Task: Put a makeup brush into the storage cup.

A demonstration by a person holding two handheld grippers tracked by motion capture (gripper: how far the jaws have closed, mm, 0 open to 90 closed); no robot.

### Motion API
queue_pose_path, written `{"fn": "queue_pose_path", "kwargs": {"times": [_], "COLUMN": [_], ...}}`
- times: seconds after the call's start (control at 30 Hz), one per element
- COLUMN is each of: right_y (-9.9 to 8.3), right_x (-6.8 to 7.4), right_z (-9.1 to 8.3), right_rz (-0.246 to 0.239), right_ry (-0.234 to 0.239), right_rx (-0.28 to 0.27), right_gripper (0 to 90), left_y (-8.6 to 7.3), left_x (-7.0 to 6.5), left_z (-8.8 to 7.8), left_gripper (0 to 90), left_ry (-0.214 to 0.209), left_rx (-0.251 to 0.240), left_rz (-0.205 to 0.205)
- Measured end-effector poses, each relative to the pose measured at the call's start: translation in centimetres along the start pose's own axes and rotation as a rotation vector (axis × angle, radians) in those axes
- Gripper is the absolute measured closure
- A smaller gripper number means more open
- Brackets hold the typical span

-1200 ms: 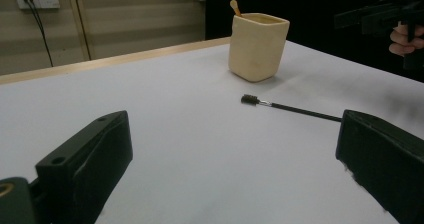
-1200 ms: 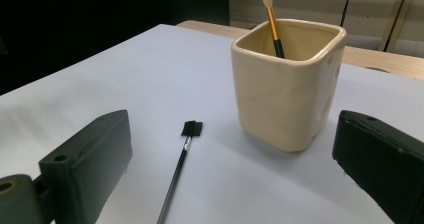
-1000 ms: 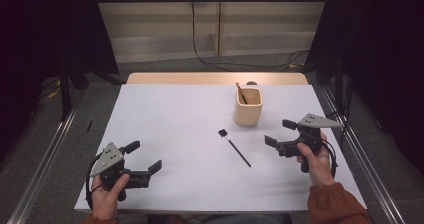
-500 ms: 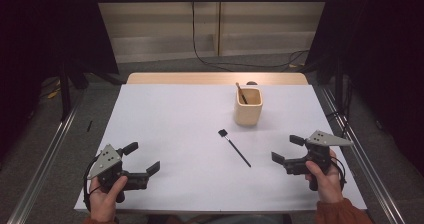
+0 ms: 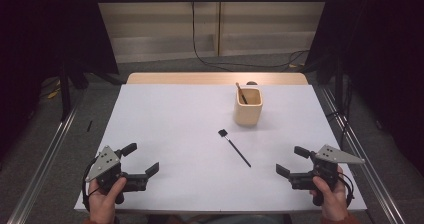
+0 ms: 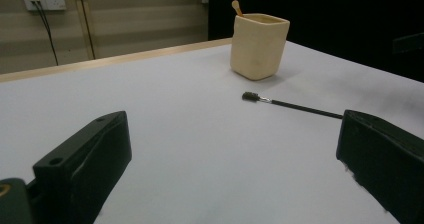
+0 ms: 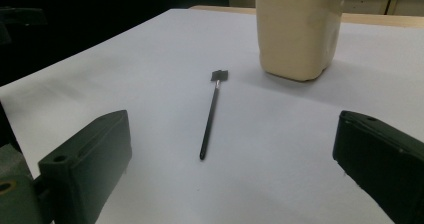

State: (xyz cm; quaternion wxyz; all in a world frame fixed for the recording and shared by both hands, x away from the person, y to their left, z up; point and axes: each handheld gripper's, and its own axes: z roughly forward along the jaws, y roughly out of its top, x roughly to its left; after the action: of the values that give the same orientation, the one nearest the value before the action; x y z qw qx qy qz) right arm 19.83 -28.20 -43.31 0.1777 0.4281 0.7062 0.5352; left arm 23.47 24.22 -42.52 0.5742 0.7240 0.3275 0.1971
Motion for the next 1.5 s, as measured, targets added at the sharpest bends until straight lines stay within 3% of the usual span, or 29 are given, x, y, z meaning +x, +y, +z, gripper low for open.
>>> {"fn": "queue_pose_path", "kwargs": {"times": [0.43, 0.7, 1.0, 1.33, 1.5], "right_y": [0.2, 0.8, 2.1, 4.2, 5.2], "right_x": [0.0, 0.4, 0.3, 0.1, 0.0], "right_z": [0.5, 1.3, 2.9, 5.8, 6.7], "right_rz": [0.001, -0.027, -0.046, -0.074, -0.079], "right_ry": [0.012, 0.028, 0.048, 0.115, 0.113], "right_rx": [-0.007, -0.002, 0.006, 0.057, 0.046], "right_gripper": [1.5, 1.3, 2.4, 2.7, 2.8], "left_y": [-0.1, 0.0, 0.1, 0.1, 0.0], "left_x": [0.0, 0.1, -0.1, -0.1, 0.1], "left_z": [0.0, 0.0, 0.2, 0.1, 0.2], "left_gripper": [1.6, 1.4, 1.4, 1.3, 1.2], "left_ry": [-0.009, 0.009, 0.001, 0.004, 0.010], "left_rx": [-0.002, -0.010, -0.007, -0.007, -0.009], "left_rz": [0.000, -0.002, 0.006, 0.009, -0.004]}}
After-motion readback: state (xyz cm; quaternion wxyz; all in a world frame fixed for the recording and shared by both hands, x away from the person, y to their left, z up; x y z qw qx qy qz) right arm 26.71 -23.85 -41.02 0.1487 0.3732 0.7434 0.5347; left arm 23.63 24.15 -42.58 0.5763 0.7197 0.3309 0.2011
